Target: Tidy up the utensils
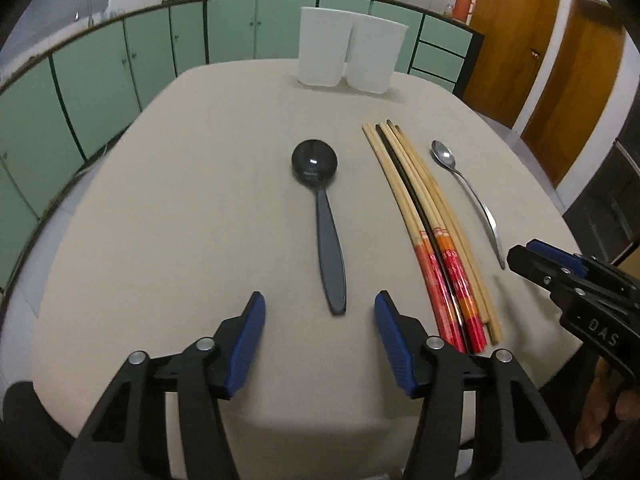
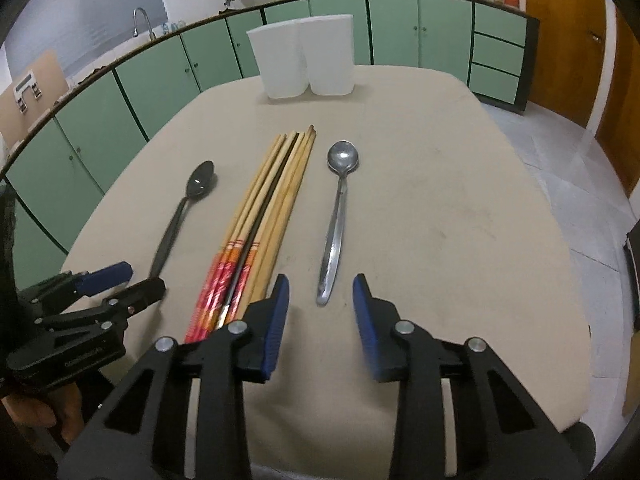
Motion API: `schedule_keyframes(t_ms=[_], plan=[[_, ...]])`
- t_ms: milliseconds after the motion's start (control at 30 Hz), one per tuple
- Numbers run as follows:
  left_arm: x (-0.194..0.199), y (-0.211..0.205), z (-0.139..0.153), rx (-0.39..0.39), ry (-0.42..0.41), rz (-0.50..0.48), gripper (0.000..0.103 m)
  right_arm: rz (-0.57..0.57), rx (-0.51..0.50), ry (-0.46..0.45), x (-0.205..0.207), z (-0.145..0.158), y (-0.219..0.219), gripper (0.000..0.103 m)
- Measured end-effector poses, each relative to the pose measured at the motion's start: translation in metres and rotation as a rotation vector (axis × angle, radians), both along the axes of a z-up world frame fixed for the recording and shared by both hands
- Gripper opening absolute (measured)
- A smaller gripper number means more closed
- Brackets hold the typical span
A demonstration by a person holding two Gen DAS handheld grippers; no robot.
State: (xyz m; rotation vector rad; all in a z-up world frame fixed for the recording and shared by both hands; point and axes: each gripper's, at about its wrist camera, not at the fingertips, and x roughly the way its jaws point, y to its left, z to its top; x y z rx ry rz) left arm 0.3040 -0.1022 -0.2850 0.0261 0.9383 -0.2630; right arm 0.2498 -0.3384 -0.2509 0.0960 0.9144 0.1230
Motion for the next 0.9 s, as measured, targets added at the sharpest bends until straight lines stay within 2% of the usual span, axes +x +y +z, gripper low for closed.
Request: schedule_keyframes(t_ms=[200,333,400,467,600,733,900], plan=[[0.004,-0.014,-0.004,0.056,-0.087,-0.003,0.053,0.014,-0.011,0.005,0.008,-0.014,0.001,0.032],[0.005,-0.017,-0.003,0.057,-0.108,-0.006,0.038,0.029,-0.053,-0.03,0.008,-0.015,0.005,0.031],[0.007,-0.019,-0.003,0.055,-0.111,-0.02,0.028,0.029,-0.052,-0.035,0.011,-0.015,0.005,0.026],[0.007,-0.022,-0.002,0.059,-0.113,-0.035,0.015,0.037,-0.047,-0.034,0.013,-0.014,0.005,0.012],[0.009,-0.019,0.003,0.019,-0.078,-0.043,0.013,0.036,-0.031,-0.032,0.012,-0.007,0.003,0.009],[0.012,-0.013,0.019,-0.021,-0.05,-0.041,0.013,0.033,-0.004,-0.069,0.007,0.018,0.0,0.009],[0.009,-0.005,0.054,-0.041,-0.093,-0.051,0.013,0.029,0.028,-0.144,0.005,0.062,-0.003,0.008]])
